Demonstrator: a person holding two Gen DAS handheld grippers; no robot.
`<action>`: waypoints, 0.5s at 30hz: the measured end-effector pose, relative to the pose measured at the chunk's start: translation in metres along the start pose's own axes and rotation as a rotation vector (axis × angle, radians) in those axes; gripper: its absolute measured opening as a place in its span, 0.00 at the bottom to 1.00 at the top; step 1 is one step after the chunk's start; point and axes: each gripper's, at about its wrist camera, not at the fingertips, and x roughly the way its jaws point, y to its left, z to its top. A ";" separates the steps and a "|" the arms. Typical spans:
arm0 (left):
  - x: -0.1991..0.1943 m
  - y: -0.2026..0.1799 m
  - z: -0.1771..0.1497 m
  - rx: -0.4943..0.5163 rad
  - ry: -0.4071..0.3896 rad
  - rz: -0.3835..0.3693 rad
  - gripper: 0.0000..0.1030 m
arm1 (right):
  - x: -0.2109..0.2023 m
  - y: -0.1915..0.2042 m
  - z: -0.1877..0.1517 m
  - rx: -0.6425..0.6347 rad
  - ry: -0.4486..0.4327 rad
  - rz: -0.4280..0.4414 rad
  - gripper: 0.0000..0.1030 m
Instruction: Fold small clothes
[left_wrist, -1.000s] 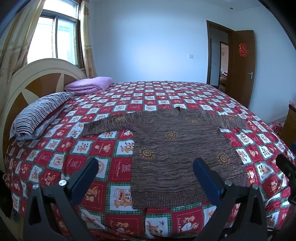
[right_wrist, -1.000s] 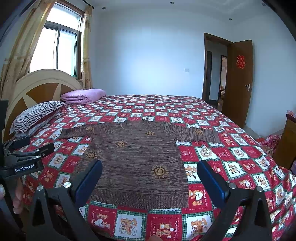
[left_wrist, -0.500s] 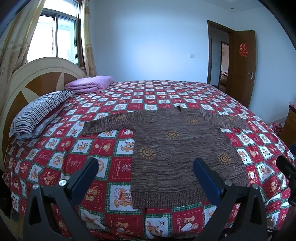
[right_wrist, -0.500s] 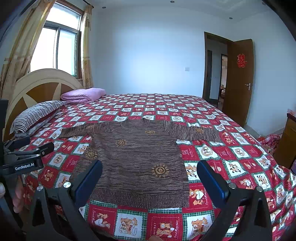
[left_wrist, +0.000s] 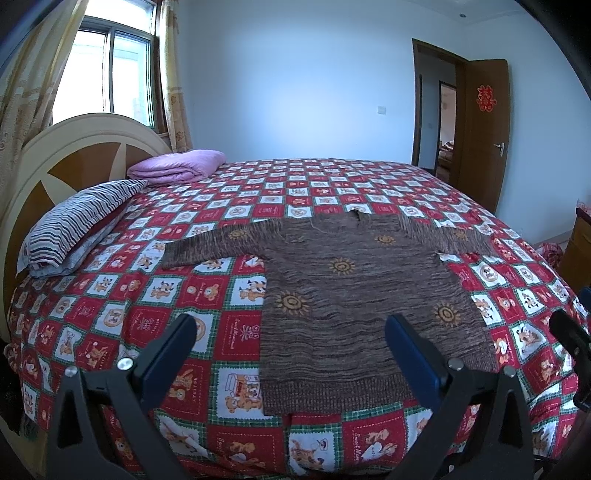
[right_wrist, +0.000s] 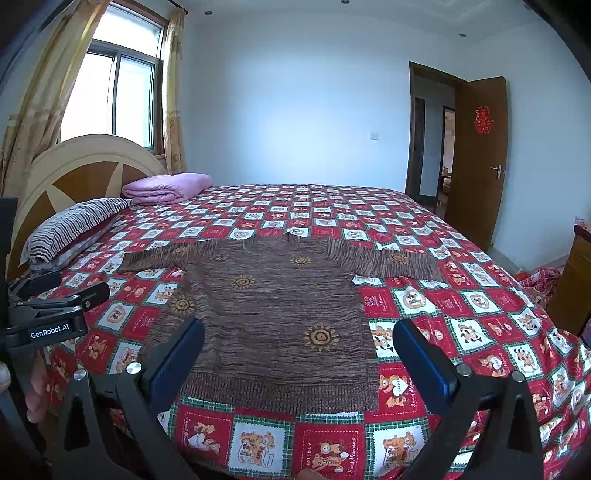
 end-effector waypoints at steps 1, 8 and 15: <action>0.000 0.000 0.000 0.000 0.001 -0.001 1.00 | 0.001 -0.001 0.000 0.000 0.001 0.000 0.99; 0.002 -0.004 -0.002 0.005 0.007 -0.003 1.00 | 0.004 -0.002 -0.002 -0.001 0.008 0.003 0.99; 0.011 -0.004 -0.004 0.004 0.023 -0.012 1.00 | 0.013 -0.007 -0.005 0.005 0.021 0.021 0.99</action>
